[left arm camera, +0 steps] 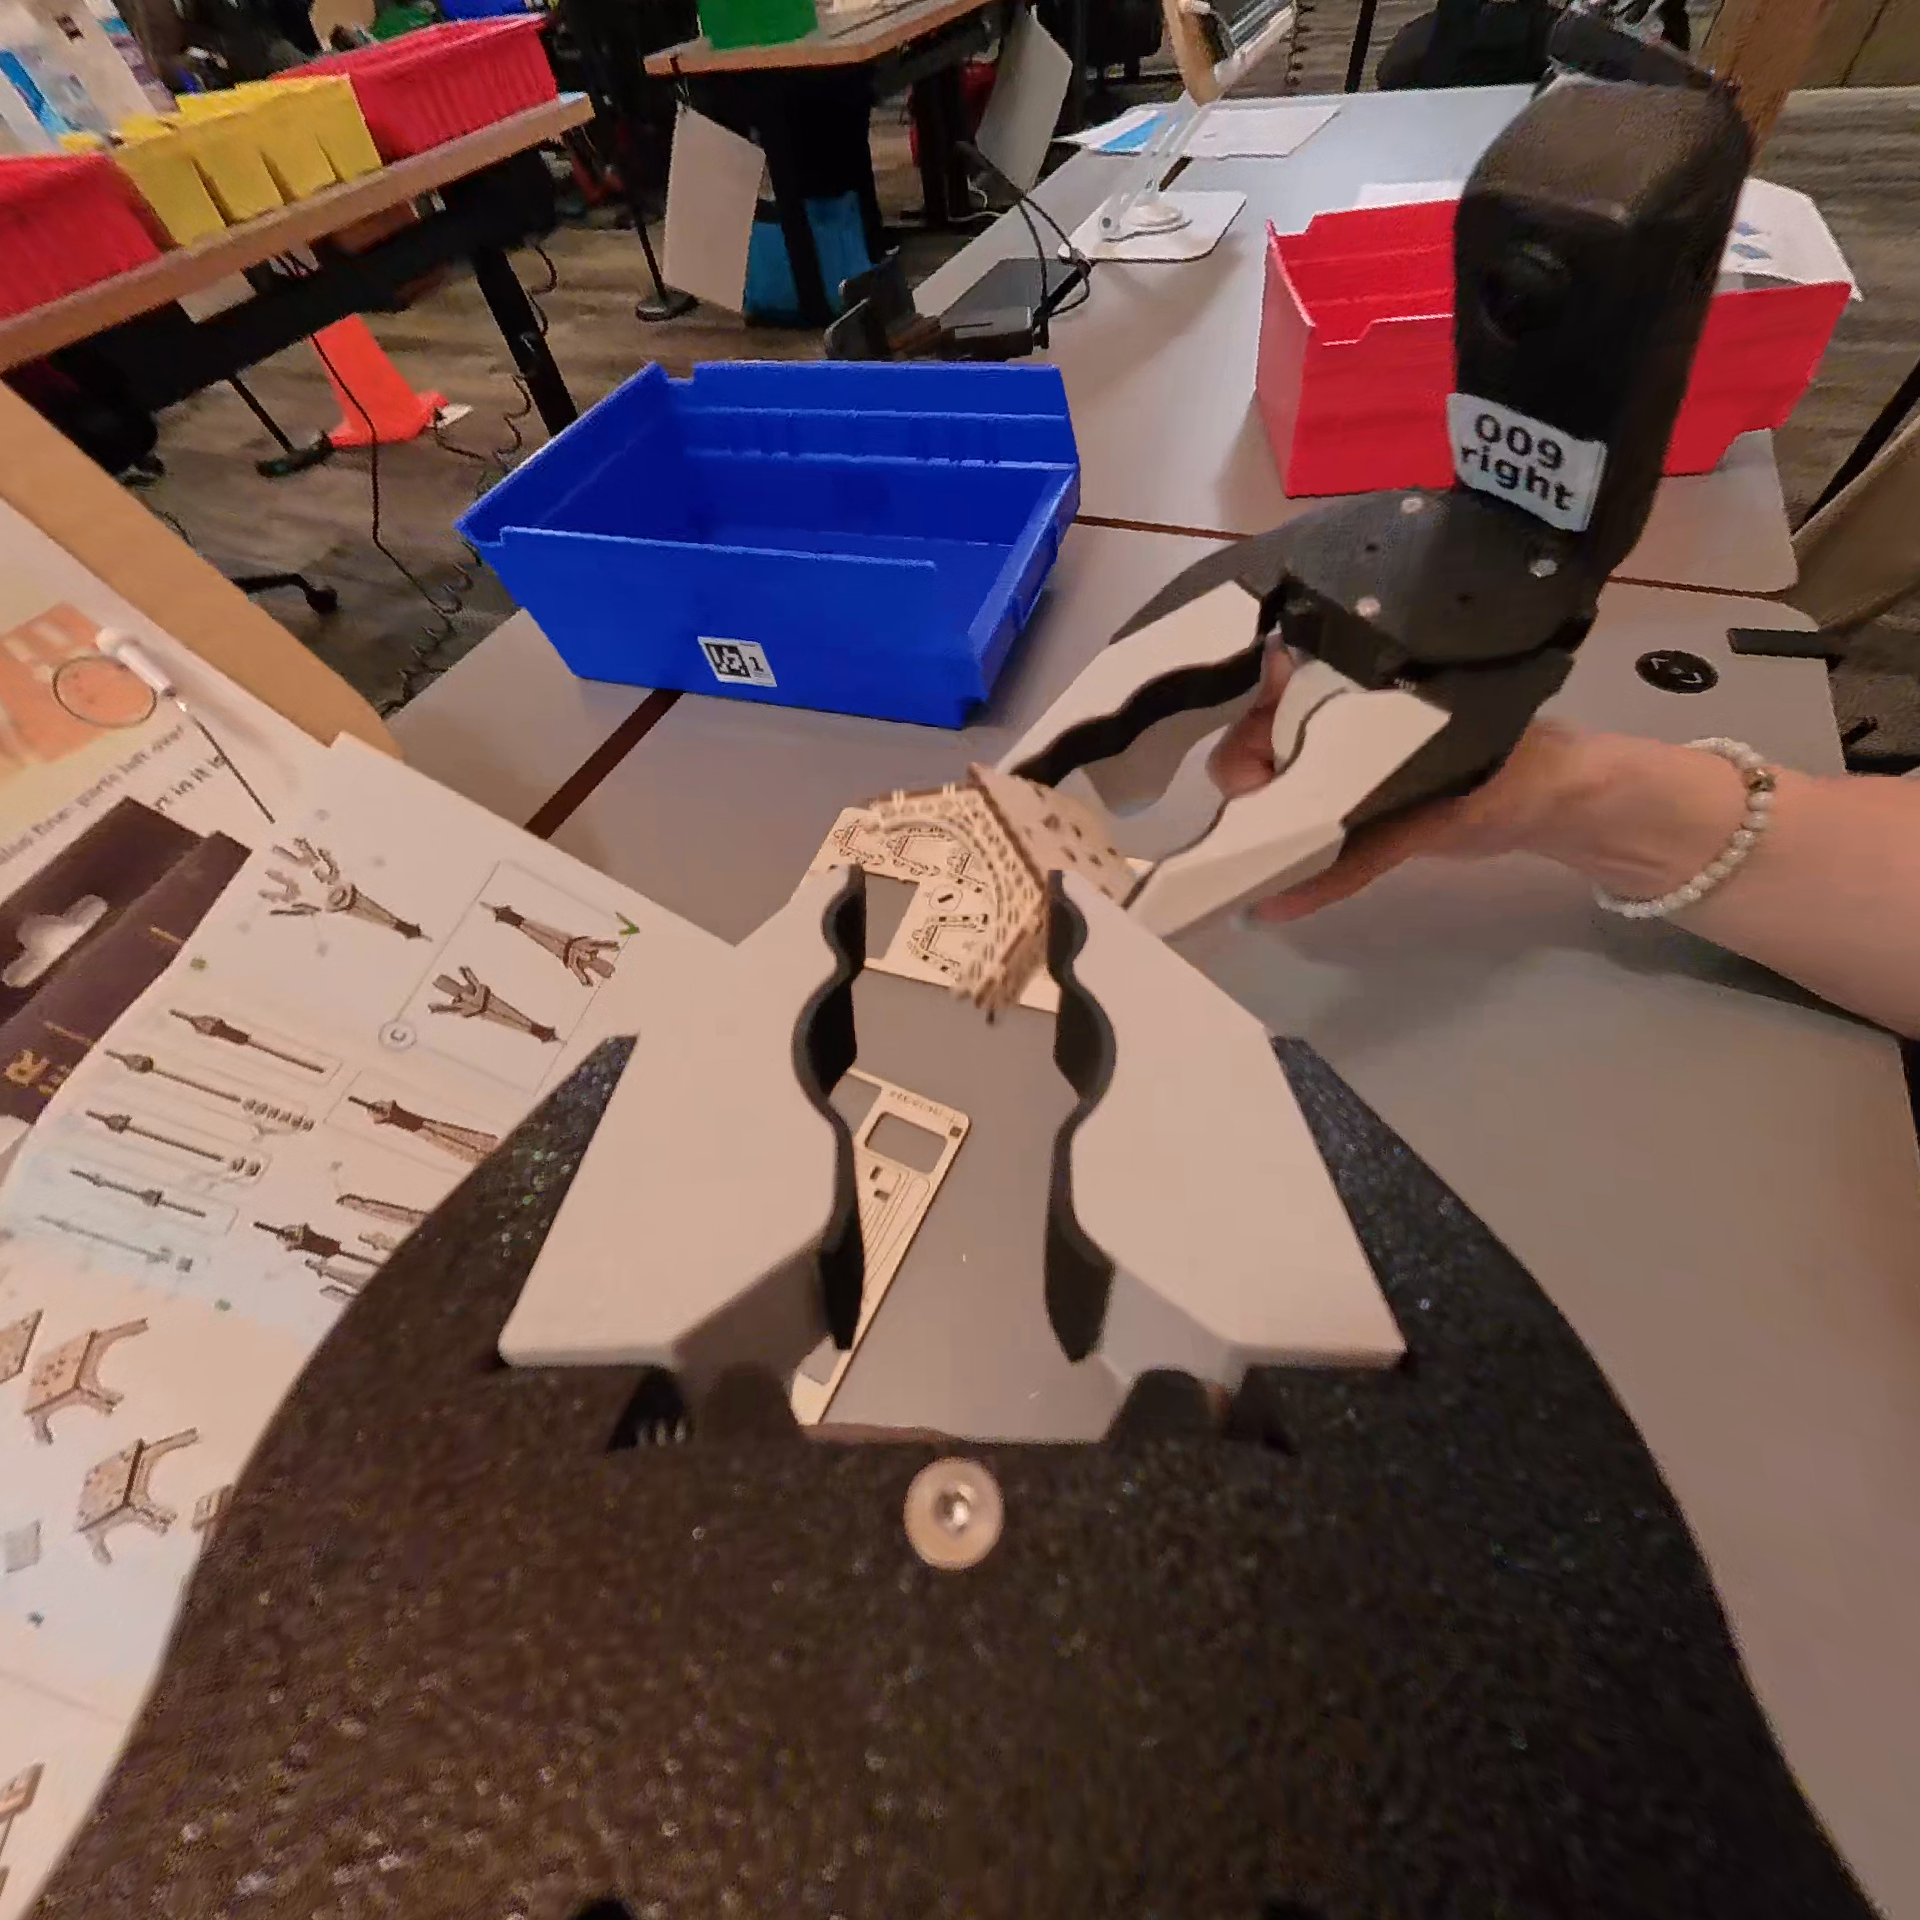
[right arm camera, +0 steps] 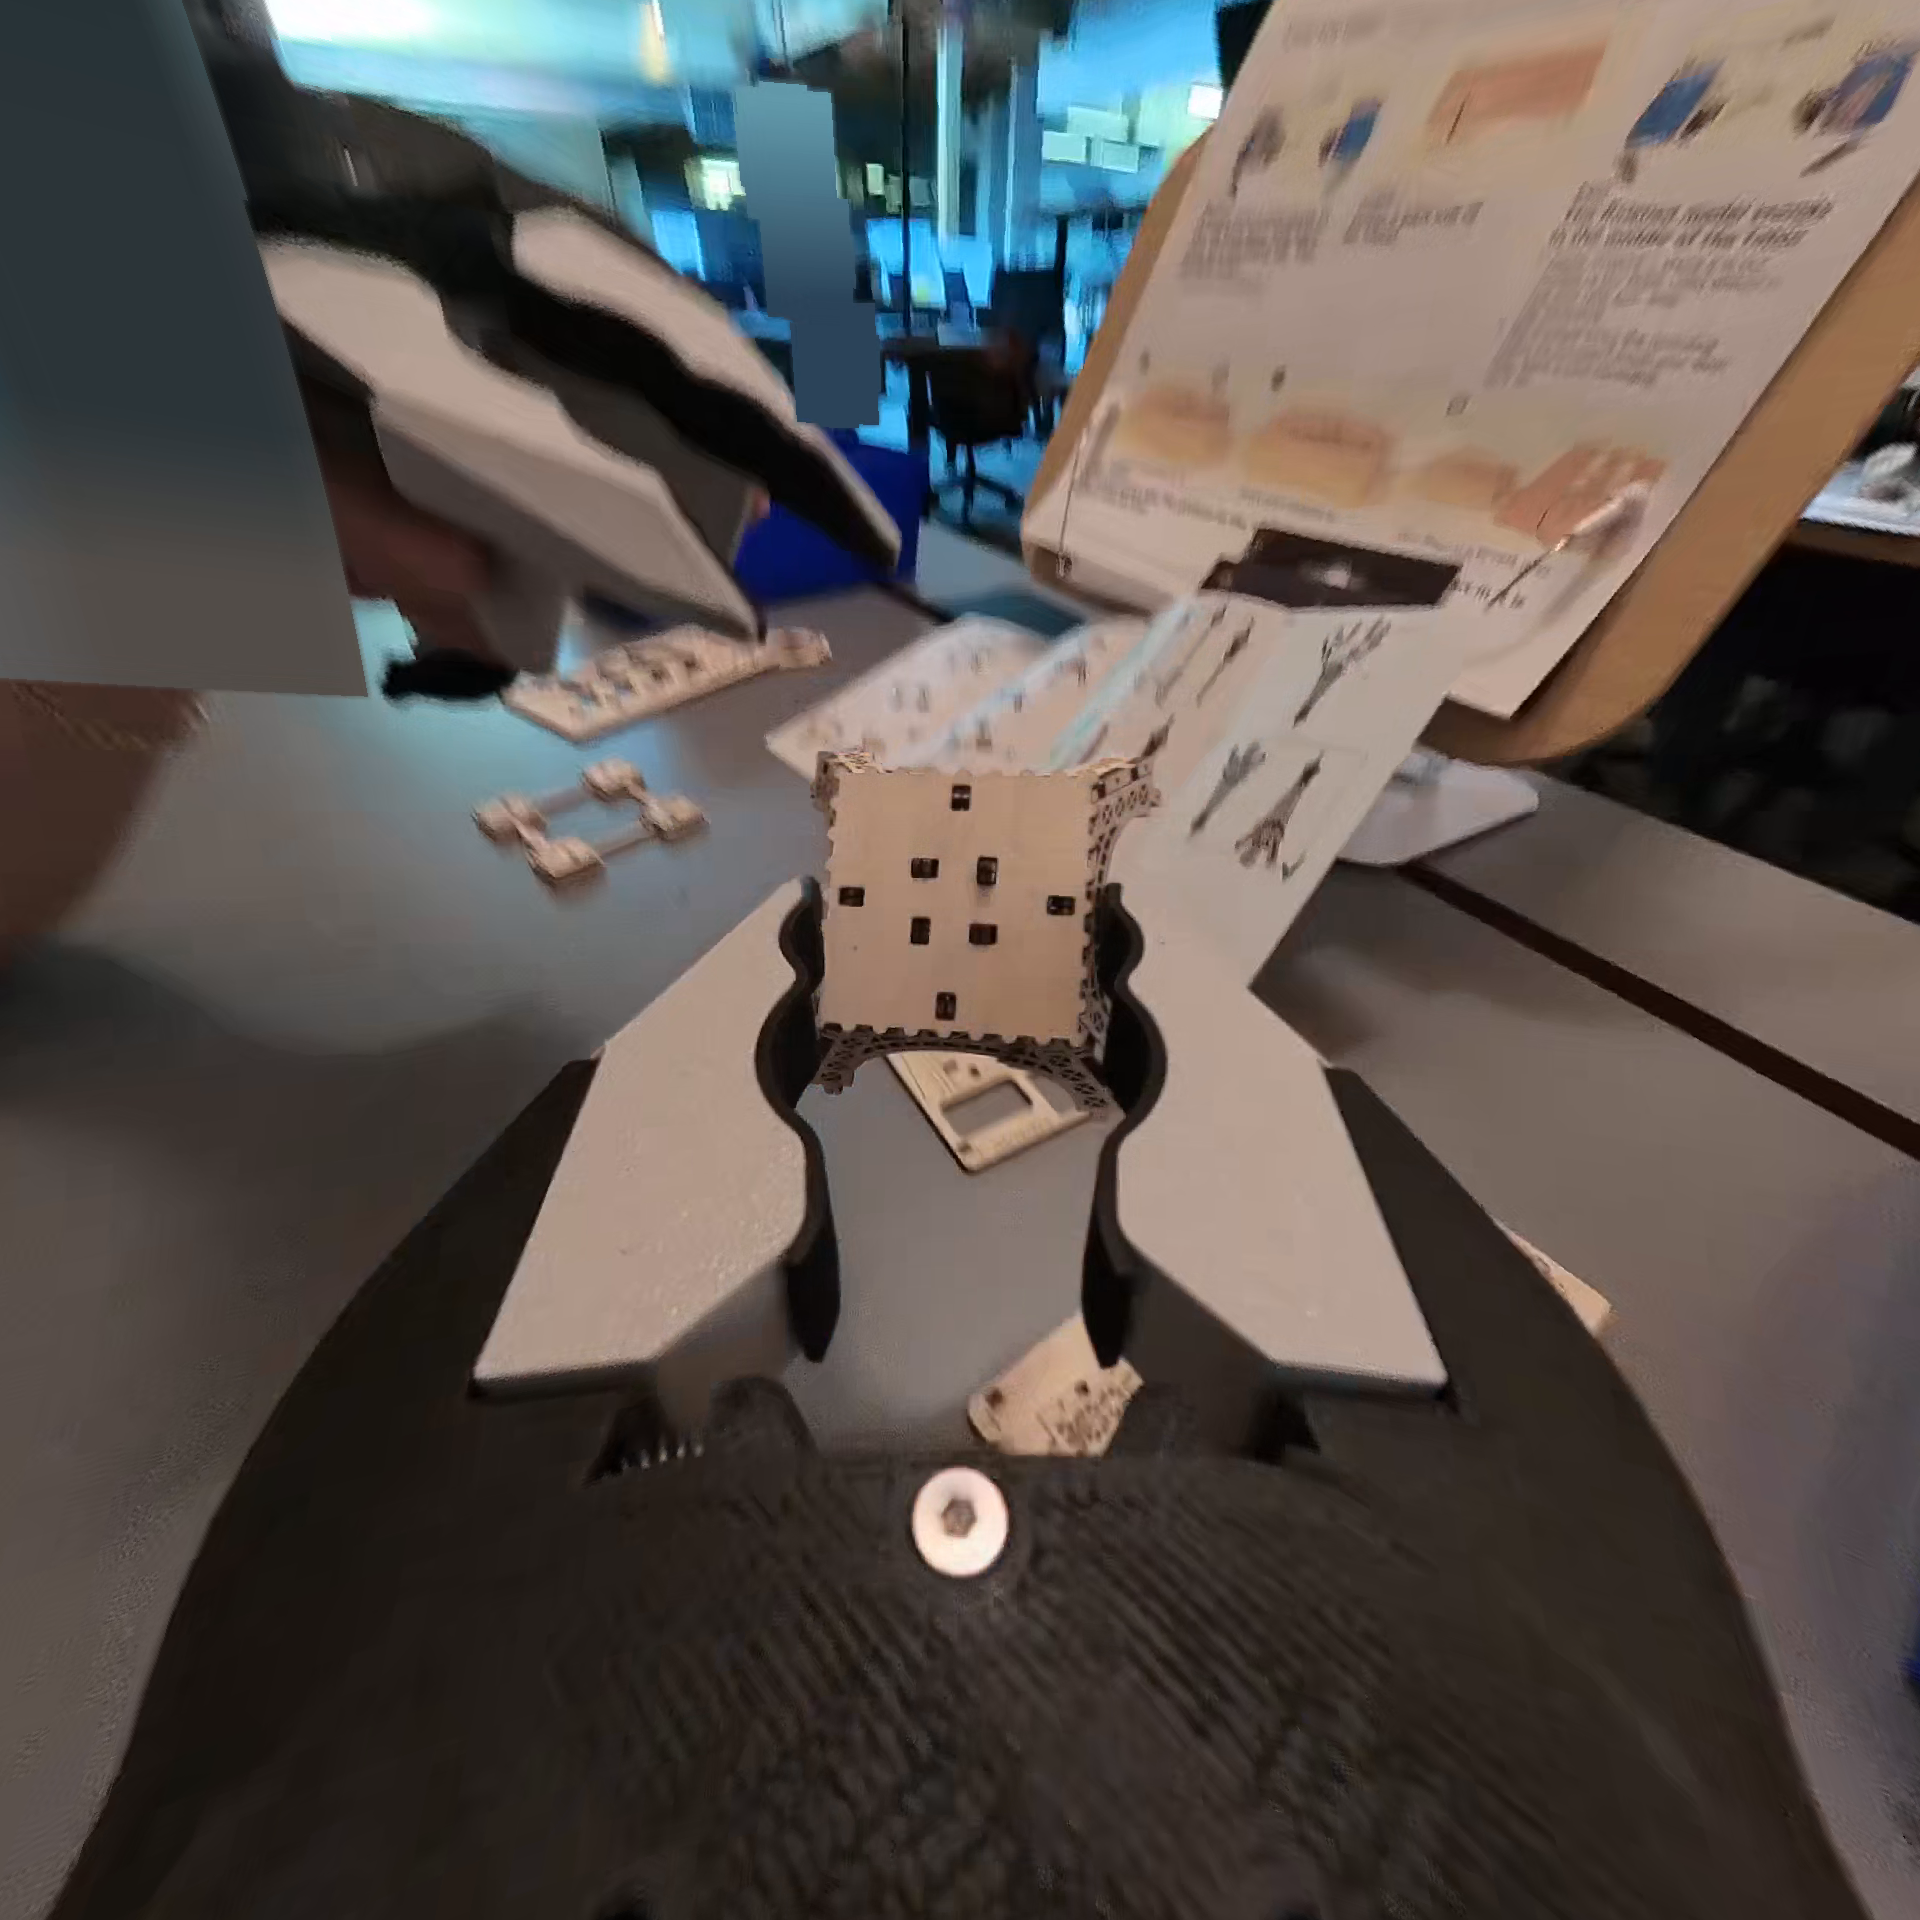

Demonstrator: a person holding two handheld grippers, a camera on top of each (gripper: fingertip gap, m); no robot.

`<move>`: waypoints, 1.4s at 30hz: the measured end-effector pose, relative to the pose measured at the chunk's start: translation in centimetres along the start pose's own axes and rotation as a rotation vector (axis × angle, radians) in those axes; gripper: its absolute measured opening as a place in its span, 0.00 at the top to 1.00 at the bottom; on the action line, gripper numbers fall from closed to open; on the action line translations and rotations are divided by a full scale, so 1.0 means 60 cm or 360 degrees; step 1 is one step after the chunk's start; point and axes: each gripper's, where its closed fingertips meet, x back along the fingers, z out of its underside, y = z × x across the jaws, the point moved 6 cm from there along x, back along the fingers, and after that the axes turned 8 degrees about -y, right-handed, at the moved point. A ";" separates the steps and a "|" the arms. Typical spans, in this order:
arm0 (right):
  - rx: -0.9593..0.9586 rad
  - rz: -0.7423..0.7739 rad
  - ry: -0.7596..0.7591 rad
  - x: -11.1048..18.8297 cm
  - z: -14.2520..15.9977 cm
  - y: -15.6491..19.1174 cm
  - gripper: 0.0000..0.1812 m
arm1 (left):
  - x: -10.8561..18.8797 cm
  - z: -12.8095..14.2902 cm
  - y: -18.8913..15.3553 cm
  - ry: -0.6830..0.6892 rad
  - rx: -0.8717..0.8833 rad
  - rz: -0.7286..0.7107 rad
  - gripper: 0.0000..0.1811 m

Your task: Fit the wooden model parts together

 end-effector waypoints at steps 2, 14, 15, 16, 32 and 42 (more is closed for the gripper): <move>0.0081 0.0000 0.0182 -0.008 0.019 0.005 0.71 | -0.001 0.006 0.002 0.0023 0.0038 0.0028 0.84; 0.0210 -0.0259 0.0722 -0.017 0.075 0.046 0.71 | -0.033 0.090 0.006 0.0393 0.0426 0.0308 0.89; 0.0195 -0.0300 0.0765 -0.016 0.079 0.050 0.71 | -0.035 0.096 0.005 0.0424 0.0445 0.0330 0.89; 0.0176 -0.0356 0.0800 -0.013 0.083 0.055 0.71 | -0.035 0.101 0.006 0.0453 0.0454 0.0345 0.91; 0.0210 -0.0573 0.1054 -0.009 0.127 0.082 0.72 | -0.043 0.172 -0.011 0.0753 0.0807 0.0795 0.86; 0.0202 -0.0636 0.1000 -0.011 0.134 0.086 0.68 | -0.045 0.189 -0.015 0.0832 0.0828 0.0858 0.90</move>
